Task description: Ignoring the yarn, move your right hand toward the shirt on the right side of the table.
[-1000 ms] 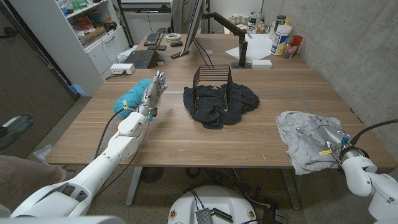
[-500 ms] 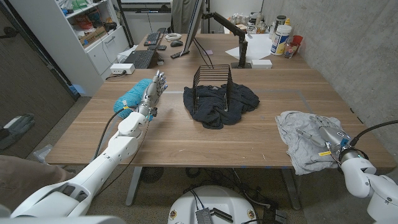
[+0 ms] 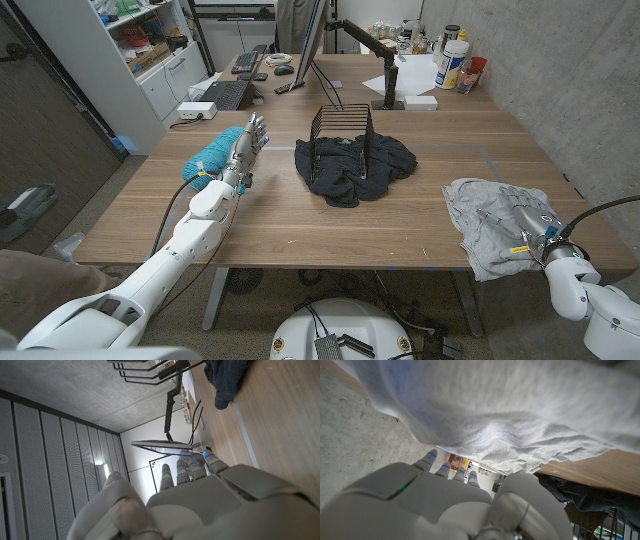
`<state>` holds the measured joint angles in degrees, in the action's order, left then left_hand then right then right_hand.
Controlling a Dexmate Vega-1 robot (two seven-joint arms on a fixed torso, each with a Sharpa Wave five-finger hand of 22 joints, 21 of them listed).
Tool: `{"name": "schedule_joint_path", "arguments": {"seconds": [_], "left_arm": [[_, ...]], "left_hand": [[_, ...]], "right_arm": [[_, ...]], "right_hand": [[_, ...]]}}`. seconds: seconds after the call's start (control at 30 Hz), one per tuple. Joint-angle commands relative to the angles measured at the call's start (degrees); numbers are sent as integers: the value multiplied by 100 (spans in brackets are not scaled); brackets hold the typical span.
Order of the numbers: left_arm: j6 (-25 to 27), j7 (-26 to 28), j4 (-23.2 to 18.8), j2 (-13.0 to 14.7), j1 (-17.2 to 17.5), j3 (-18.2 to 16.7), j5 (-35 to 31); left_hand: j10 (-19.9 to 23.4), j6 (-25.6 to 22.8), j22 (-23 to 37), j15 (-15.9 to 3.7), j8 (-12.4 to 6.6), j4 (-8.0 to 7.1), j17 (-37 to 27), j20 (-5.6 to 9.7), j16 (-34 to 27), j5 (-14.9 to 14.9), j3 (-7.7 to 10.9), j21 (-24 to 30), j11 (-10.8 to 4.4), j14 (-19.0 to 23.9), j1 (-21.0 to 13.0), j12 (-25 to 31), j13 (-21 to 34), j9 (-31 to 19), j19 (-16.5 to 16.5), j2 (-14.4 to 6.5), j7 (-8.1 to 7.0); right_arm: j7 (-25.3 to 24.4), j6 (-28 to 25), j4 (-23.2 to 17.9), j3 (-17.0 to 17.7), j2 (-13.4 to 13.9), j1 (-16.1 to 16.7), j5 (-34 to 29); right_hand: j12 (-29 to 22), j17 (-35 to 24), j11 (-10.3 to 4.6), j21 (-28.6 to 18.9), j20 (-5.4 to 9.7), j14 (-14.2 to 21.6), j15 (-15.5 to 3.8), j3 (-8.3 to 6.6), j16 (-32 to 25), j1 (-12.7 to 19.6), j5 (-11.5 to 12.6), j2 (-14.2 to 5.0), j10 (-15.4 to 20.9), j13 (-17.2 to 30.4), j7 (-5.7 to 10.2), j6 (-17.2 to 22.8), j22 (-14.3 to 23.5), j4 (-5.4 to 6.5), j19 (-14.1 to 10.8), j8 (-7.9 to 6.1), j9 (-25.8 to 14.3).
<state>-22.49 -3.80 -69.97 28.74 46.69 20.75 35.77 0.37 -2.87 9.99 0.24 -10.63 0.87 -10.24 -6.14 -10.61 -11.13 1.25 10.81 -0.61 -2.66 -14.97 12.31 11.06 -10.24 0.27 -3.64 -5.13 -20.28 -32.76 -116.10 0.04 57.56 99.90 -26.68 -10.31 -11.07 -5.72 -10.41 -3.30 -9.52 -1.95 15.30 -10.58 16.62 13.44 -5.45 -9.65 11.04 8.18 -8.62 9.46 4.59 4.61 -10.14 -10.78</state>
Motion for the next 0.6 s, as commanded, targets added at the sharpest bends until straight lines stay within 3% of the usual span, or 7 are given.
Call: {"name": "schedule_joint_path", "arguments": {"seconds": [0.03, 0.6], "left_arm": [[6, 14, -22, 0, 14, 3, -2], [-25, 44, 14, -32, -11, -6, -9]], "left_hand": [[23, -39, 11, -23, -18, 40, -17, 32, -14, -26, -20, 29, 4, -40, -11, 25, 34, -10, 0, -61, -17], [33, -35, 11, -24, -16, 44, -17, 38, -13, -27, -24, 30, 6, -42, -8, 27, 34, -10, 2, -62, -18]], "right_arm": [[-289, -159, 55, -208, 125, -60, 120], [-463, -230, 121, -406, 317, -188, 341]], "right_hand": [[4, -23, -2, 20, -11, -896, -208, -21, 5, 4, -19, -39, -451, 25, -1, -50, 31, 5, 59, 9, -24], [-19, -19, -10, 7, -13, -915, -201, -49, -11, 27, -19, -75, -469, 26, -10, -59, 33, -4, 71, -19, -24]]}}
